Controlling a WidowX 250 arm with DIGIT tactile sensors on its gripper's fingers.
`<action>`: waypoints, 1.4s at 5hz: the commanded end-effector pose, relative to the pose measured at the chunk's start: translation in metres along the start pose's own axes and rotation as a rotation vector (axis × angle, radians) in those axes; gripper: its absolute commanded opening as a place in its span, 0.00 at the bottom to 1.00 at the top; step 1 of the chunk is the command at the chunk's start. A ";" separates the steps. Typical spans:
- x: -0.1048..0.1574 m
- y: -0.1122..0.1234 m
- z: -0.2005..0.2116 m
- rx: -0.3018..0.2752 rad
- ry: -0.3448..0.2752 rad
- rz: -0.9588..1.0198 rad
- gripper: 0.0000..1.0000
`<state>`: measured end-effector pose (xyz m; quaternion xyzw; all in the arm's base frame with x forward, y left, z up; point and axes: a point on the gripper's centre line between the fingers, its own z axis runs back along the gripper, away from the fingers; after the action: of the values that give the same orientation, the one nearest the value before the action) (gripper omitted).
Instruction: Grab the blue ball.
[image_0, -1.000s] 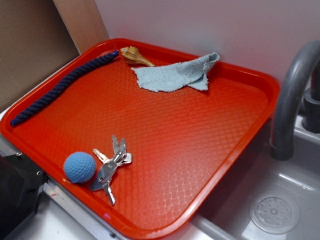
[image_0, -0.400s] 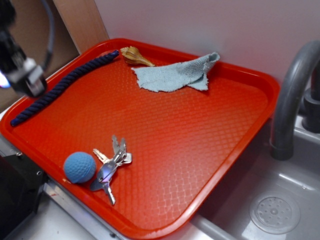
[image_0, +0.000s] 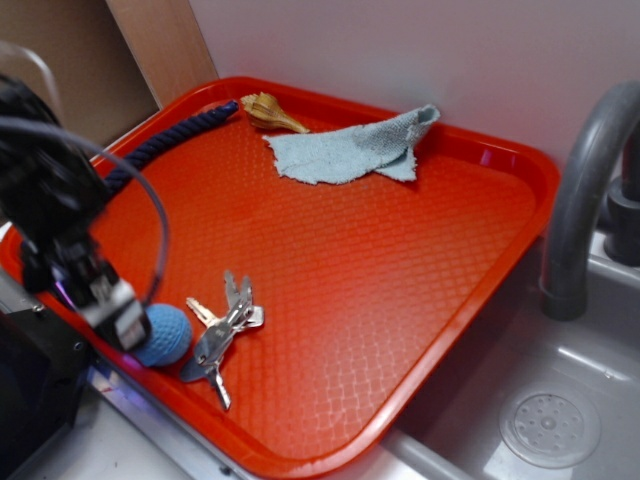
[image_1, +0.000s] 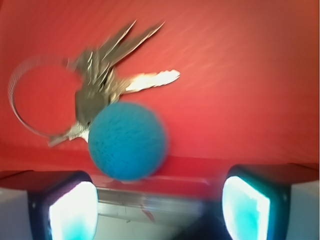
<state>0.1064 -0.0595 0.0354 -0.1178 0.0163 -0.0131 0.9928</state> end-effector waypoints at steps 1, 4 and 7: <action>0.004 -0.021 -0.023 0.041 -0.017 -0.241 0.30; 0.036 -0.010 0.056 0.150 -0.073 -0.162 0.00; 0.044 0.054 0.196 0.280 -0.237 0.272 0.00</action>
<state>0.1650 0.0412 0.2007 0.0211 -0.0696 0.1241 0.9896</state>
